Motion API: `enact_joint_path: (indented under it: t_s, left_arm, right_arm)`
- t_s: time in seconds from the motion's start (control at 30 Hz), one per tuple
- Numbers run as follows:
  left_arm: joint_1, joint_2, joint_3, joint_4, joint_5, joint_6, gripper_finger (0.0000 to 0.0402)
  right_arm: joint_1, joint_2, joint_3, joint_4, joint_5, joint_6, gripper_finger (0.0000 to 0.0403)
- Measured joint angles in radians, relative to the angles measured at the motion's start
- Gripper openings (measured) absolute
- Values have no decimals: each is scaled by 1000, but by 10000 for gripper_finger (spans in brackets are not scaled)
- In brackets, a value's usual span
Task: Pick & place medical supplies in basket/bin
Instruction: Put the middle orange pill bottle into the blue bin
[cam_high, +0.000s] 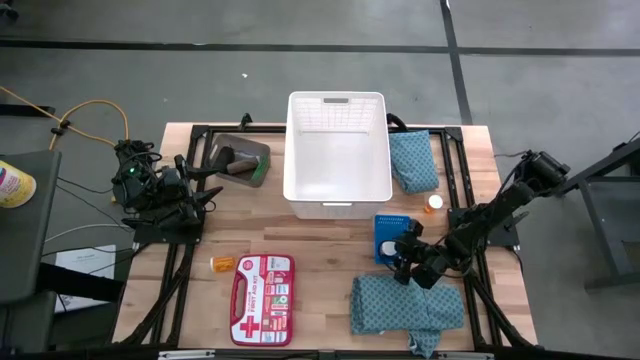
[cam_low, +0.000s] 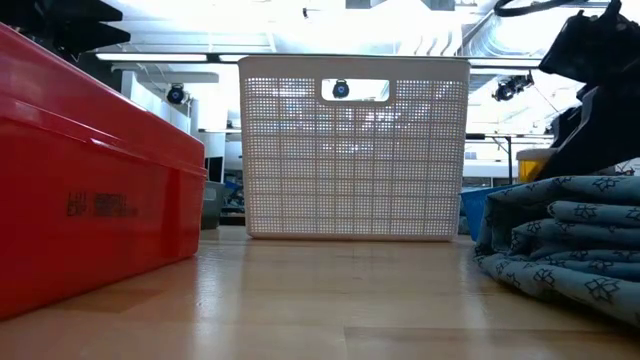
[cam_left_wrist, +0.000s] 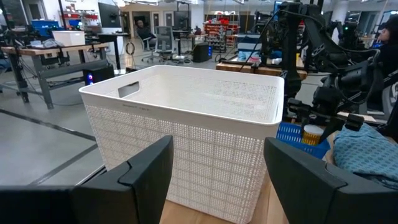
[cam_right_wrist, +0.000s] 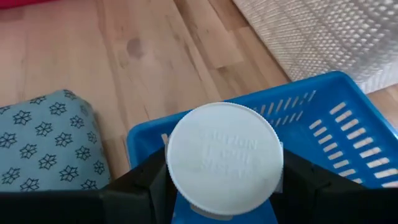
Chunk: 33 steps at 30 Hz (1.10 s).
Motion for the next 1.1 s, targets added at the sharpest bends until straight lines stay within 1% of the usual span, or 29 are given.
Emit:
enact_joint_path:
  t_s: [0.2, 0.73, 0.83, 1.1]
  left_arm:
    - [0, 0, 0, 0, 0, 0, 242]
    - [0, 0, 0, 0, 0, -3, 242]
    - [0, 0, 0, 0, 0, 1, 242]
    - [0, 0, 0, 0, 0, -2, 242]
  right_arm:
    - [-37, 0, 0, 1, -50, -9, 194]
    - [-42, 0, 0, 1, -64, -1, 195]
    - [-42, 0, 0, -2, -67, 15, 207]
    - [-42, 0, 0, -1, -66, 17, 258]
